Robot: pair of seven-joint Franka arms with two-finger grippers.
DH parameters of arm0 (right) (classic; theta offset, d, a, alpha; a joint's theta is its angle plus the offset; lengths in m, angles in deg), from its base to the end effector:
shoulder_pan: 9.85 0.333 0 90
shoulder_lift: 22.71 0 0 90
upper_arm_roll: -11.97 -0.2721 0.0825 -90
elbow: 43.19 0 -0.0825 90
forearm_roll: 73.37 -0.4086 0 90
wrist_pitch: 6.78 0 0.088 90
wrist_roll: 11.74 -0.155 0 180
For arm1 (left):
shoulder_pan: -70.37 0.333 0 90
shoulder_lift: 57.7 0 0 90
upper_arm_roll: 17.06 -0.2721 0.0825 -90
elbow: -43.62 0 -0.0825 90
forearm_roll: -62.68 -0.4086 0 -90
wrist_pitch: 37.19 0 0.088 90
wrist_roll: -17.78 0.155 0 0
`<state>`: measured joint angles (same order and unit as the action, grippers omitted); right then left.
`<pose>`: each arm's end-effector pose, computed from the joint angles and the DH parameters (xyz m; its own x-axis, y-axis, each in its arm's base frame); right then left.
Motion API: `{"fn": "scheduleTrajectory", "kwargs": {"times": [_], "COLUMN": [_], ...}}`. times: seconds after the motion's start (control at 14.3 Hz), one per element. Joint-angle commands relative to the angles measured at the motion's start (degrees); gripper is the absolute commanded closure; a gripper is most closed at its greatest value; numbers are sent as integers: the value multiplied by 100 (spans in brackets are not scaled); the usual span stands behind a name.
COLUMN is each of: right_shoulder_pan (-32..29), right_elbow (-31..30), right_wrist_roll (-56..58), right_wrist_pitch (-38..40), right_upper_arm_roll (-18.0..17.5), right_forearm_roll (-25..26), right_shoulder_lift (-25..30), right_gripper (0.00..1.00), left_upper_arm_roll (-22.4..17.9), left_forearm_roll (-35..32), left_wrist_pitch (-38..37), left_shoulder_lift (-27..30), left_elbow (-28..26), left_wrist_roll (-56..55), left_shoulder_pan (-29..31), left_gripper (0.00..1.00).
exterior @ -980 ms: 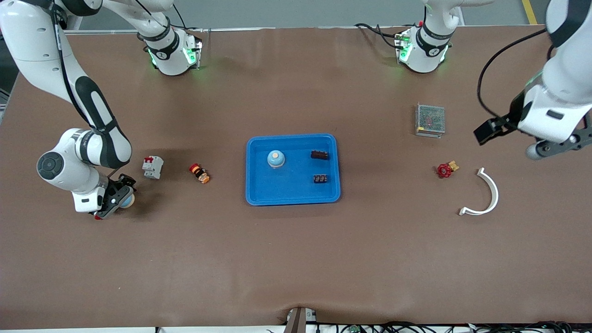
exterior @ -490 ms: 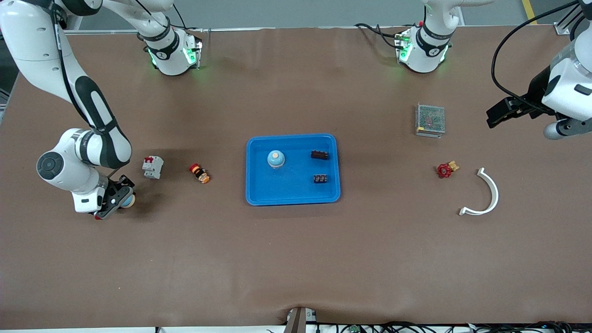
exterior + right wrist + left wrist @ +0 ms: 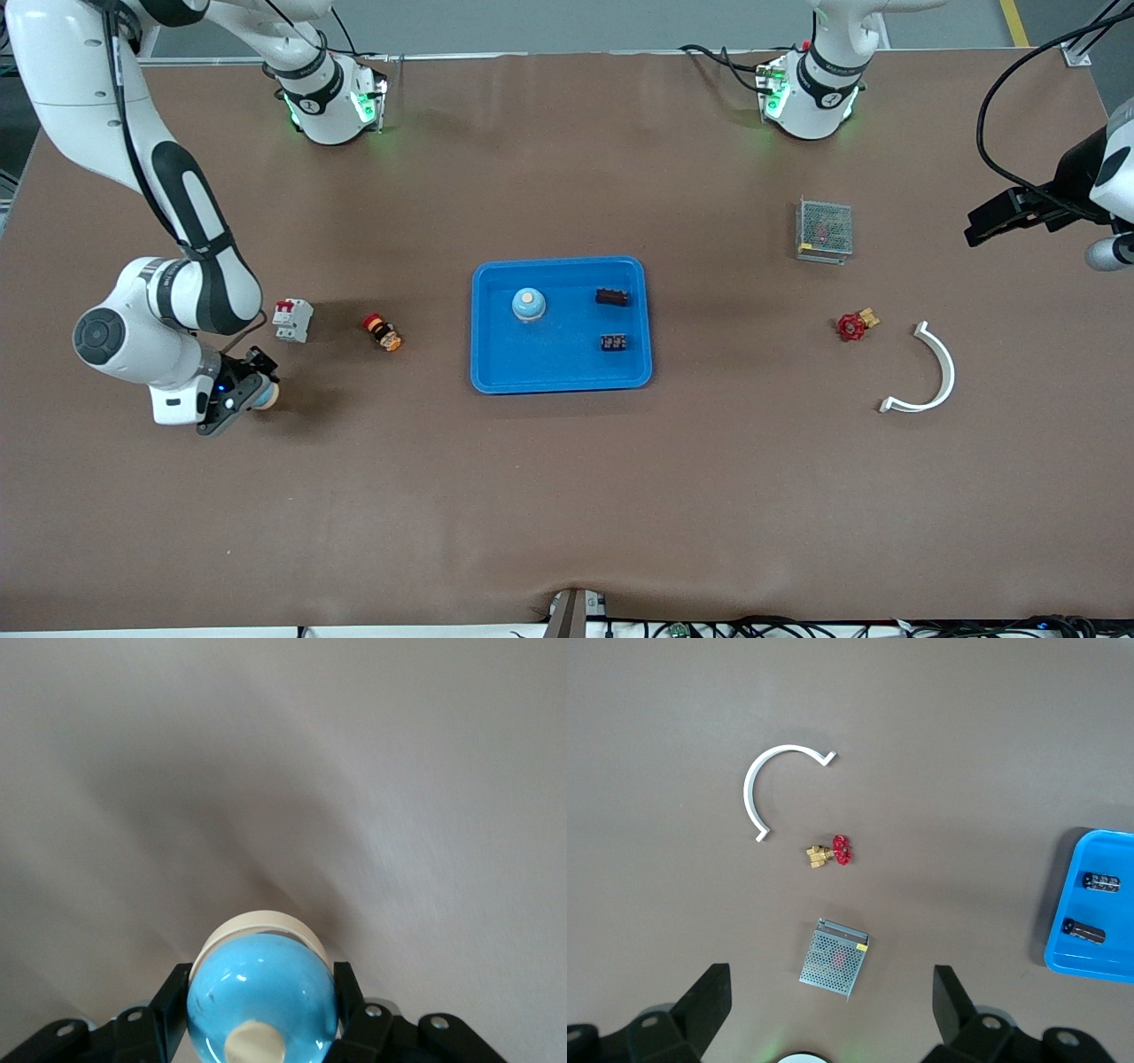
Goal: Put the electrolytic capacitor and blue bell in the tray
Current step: 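Carry the second blue bell over the tray with the right gripper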
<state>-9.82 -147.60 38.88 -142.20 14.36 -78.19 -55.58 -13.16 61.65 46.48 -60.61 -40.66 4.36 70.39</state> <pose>0.6375 -0.0231 0.1151 0.7055 0.7086 0.0061 0.7081 -0.7046 -0.0469 0.5775 -0.0354 0.5430 0.9842 0.1677 -0.0562 0.1663 -0.9857 -0.0283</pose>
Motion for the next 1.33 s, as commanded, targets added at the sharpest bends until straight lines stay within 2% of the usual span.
{"fn": "scheduleTrajectory", "kwargs": {"times": [0.0,0.28,0.77,0.98,1.26], "right_shoulder_pan": [522,1427,2720,3098,3433], "right_elbow": [394,710,983,1124,1309], "right_wrist_roll": [-1049,-3148,-6727,-7739,-8322], "right_wrist_pitch": [577,684,658,588,378], "right_upper_arm_roll": [24,24,33,33,33], "right_forearm_roll": [-73,-73,-81,-73,-46], "right_shoulder_lift": [88,114,53,-140,-448], "right_gripper": [53,53,53,53,53], "left_upper_arm_roll": [-3,-3,50,50,41], "left_forearm_roll": [68,103,156,130,50], "left_wrist_pitch": [26,18,53,44,53], "left_shoulder_lift": [186,230,204,213,107], "left_elbow": [-115,-308,-238,-238,-28], "left_wrist_roll": [138,481,683,700,745], "left_shoulder_pan": [-37,-55,-82,-46,-20], "left_gripper": [0,0,0,0,0]}}
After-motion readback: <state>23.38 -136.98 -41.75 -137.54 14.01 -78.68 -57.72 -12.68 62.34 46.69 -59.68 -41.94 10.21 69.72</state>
